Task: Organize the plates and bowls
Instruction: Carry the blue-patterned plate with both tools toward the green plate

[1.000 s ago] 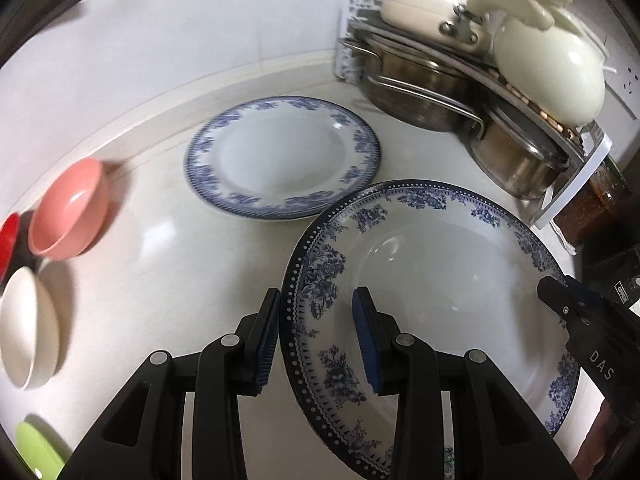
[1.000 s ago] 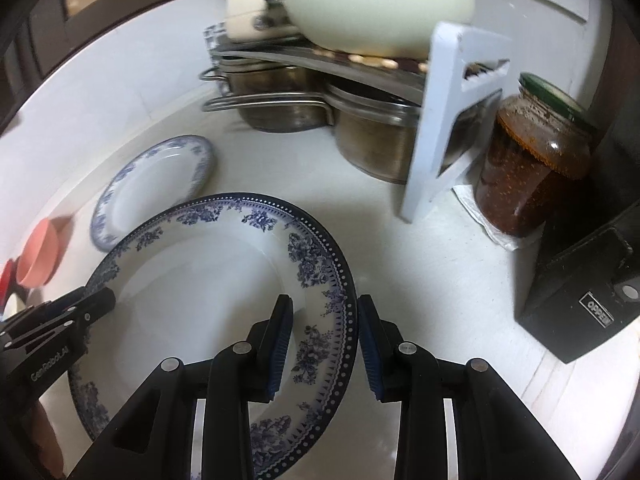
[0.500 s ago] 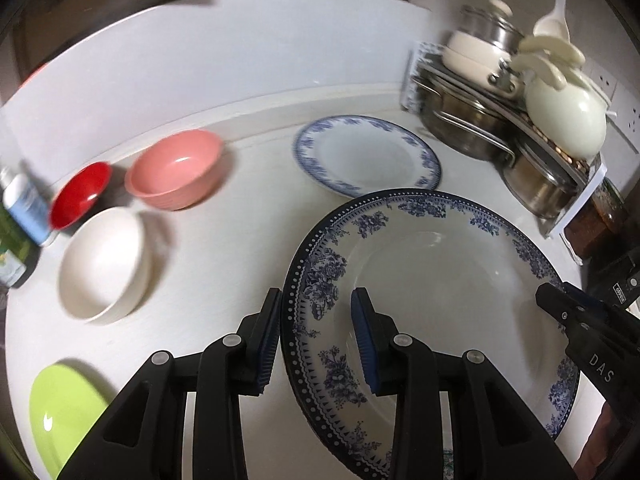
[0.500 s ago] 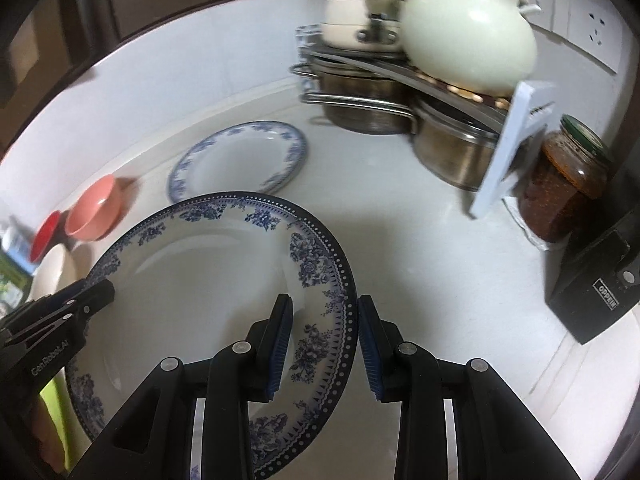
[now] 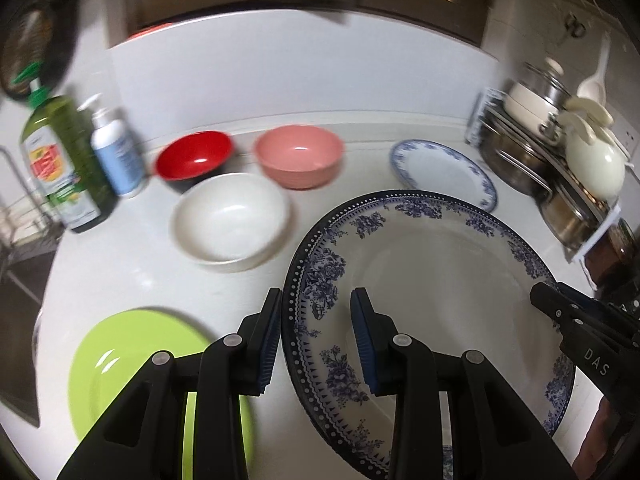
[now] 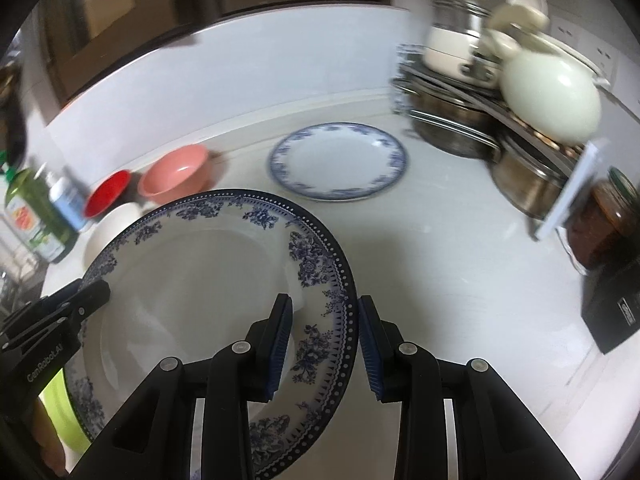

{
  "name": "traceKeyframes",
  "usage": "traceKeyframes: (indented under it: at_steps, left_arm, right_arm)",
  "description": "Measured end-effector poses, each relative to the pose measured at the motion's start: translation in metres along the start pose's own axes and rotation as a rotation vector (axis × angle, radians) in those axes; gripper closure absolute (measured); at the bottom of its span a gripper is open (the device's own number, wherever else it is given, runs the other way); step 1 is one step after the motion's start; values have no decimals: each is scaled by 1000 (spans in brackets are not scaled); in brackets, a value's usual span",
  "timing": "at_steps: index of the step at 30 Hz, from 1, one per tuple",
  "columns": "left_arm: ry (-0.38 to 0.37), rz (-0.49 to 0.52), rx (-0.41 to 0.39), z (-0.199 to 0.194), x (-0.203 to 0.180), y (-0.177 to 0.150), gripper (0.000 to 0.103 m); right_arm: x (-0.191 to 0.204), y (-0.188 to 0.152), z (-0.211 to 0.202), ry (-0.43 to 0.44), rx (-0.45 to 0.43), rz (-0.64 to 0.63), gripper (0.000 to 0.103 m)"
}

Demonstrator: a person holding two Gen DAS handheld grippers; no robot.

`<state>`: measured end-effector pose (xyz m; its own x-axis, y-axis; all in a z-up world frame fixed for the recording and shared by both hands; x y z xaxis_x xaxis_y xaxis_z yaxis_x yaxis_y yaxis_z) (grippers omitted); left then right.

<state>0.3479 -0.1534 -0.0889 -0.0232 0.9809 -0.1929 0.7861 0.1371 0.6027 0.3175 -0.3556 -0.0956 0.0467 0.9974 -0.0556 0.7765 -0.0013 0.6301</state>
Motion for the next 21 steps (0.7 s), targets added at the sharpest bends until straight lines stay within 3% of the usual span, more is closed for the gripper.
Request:
traceKeyframes:
  at_steps: [21]
  left_arm:
    - [175,-190,-83,-65,158,-9,69]
  right_arm:
    - [159,7,-13,194,-45,-218,69]
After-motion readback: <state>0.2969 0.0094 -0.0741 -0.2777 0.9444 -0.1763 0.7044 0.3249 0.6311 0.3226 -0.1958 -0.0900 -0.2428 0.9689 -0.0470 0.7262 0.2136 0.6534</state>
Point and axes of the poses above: each gripper's, at about its wrist camera, not at the fingertips, and z roughly the way its jaws point, x to its left, y to its top, the point moved 6 cm from there along z, roughly the way its jaws point, and after that the axes turned 13 degrees about -z, right-handed, at the moved point
